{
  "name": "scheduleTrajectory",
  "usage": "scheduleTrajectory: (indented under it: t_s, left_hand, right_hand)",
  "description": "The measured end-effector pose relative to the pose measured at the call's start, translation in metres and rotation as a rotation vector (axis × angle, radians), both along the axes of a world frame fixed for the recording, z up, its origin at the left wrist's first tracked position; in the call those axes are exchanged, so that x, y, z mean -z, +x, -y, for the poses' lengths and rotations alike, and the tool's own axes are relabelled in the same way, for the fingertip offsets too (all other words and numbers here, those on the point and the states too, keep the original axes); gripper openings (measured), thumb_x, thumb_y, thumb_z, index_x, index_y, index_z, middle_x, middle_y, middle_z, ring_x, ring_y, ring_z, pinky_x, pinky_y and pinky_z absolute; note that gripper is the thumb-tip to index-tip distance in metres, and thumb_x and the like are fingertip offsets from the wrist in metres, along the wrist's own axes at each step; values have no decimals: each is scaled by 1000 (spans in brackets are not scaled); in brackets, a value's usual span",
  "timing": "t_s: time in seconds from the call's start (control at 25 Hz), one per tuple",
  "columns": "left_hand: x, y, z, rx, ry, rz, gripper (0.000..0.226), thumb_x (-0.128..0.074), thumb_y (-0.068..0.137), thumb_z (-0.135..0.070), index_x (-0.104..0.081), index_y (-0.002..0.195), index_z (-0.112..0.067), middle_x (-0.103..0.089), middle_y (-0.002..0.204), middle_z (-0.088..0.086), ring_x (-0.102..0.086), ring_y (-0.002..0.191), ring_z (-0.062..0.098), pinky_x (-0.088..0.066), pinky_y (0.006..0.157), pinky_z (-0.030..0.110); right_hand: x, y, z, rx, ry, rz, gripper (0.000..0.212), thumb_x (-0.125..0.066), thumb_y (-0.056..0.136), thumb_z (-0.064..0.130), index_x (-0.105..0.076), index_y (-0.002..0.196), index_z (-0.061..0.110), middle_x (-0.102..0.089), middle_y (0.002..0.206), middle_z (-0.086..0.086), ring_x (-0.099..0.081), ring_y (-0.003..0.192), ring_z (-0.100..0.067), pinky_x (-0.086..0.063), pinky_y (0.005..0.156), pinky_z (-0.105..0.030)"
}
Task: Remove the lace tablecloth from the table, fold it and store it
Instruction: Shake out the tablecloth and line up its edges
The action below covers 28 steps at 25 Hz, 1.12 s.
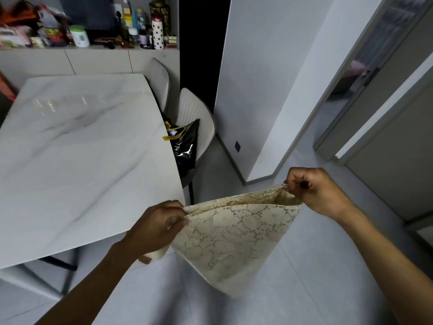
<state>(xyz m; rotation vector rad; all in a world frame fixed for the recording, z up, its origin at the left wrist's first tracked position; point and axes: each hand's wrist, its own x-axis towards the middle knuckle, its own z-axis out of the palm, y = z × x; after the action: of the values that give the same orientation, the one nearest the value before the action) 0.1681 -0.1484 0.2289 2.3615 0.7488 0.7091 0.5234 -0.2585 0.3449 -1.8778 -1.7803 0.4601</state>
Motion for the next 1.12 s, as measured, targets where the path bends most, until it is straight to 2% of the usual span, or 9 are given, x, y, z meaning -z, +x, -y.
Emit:
scheduleTrajectory:
  t_s: [0.2,0.28,0.48,0.56,0.64,0.76,0.84,0.96,1.12]
  left_hand:
    - [-40,10,-21,-53,11,159,15,-63,88,-33,-74,87,-23,-68,90,-16,-66,83,3,-47,73,12]
    - [-60,17,-29,-33,55,153,15,-64,88,-32,-74,85,-21,-68,88,-15,-66,81,3,-46,72,11]
    - [-87,30,-45,-58,135,52,10,-70,85,-24,-75,80,-16,-68,81,-8,-62,72,3,-46,66,18]
    - [-93,29,-52,-73,129,30,6,-76,83,-20,-76,78,-17,-67,79,-11,-61,70,3,-44,64,15]
    - [-97,25,-58,-79,105,31,8,-78,80,-26,-76,77,-19,-68,78,-13,-63,72,5,-42,63,9]
    - [-103,15,-71,-85,43,55,14,-78,74,-34,-77,74,-20,-70,76,-8,-64,68,10,-45,59,15]
    - [-105,4,-81,-91,24,55,14,-79,73,-35,-77,72,-21,-70,75,-6,-64,65,12,-45,58,19]
    - [-106,-13,-92,-79,-3,66,10,-79,72,-34,-77,71,-24,-70,78,-7,-63,65,8,-43,58,14]
    - [-104,-33,-97,-119,-32,109,10,-80,71,-34,-73,68,-39,-70,78,-11,-60,60,3,-39,55,8]
  right_hand:
    - [13,16,11,-52,41,-31,45,-67,81,-13,-71,70,30,-75,88,1,-72,84,-9,-61,70,-25]
    - [20,18,16,-125,27,70,35,-67,82,-10,-77,81,23,-73,94,3,-69,87,-7,-57,72,-18]
    - [49,21,37,-56,-247,146,25,-48,99,34,-70,110,31,-61,98,19,-62,94,-9,-45,73,-10]
    - [63,15,46,-21,-312,81,32,-49,89,60,-60,113,42,-54,97,30,-59,94,-4,-43,69,-10]
    - [75,4,47,-17,-294,106,47,-59,75,71,-56,114,46,-52,99,33,-57,89,1,-43,69,-10]
    - [86,-9,32,-45,-62,64,34,-71,79,47,-72,102,21,-70,94,14,-60,73,5,-56,65,-21]
    - [83,-14,15,26,10,-66,21,-77,79,32,-72,97,24,-70,88,18,-64,71,6,-58,63,-18]
    - [69,-24,-7,80,3,-217,22,-75,72,47,-69,93,41,-68,87,27,-65,82,5,-52,63,-8]
    - [49,-26,-27,-18,27,-173,31,-74,69,48,-77,93,28,-72,87,17,-66,79,-1,-55,63,-15]
